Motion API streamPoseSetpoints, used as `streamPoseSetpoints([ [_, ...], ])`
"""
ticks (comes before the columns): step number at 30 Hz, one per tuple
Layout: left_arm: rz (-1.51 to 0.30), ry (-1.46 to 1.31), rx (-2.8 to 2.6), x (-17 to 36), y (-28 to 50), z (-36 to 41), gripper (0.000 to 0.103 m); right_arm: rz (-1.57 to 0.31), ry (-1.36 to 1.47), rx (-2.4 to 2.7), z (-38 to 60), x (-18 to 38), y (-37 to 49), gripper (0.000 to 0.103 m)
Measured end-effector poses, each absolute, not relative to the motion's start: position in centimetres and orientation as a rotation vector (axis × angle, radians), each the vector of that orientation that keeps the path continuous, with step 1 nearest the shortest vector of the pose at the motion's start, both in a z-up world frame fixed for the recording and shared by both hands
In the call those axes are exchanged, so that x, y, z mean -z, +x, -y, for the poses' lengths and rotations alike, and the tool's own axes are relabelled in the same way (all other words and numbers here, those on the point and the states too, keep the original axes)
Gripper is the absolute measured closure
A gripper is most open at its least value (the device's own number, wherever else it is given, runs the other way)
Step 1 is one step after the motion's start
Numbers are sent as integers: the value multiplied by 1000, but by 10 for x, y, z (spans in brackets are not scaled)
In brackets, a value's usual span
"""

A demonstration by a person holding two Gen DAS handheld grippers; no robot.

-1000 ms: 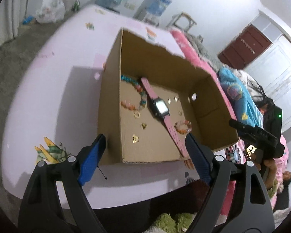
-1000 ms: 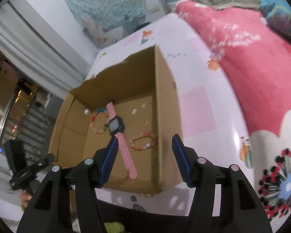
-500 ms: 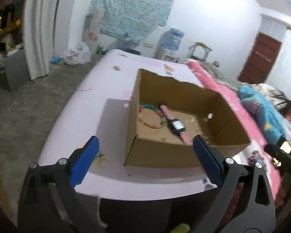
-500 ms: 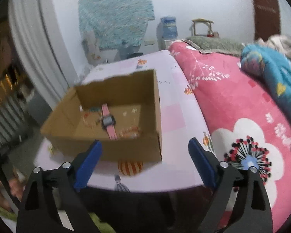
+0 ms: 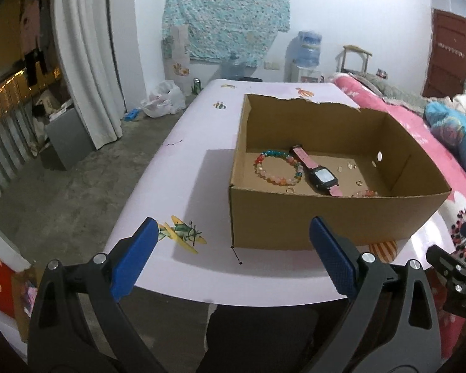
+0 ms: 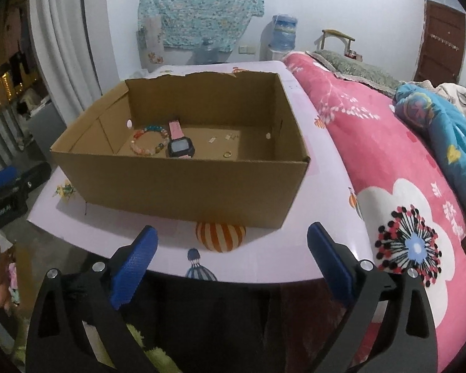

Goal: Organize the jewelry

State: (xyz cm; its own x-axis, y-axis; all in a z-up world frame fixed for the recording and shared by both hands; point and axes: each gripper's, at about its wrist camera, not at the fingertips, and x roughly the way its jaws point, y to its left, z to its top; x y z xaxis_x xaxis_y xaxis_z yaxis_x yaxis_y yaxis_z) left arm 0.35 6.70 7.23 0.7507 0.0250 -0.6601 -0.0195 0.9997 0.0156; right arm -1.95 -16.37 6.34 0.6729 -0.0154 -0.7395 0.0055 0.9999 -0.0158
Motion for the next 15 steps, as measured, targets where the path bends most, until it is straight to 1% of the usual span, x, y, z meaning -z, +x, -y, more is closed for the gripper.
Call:
streamPoseSetpoints([
  [15, -807, 21, -29, -69, 20, -42, 9, -891, 10, 41, 156, -62, 3, 8],
])
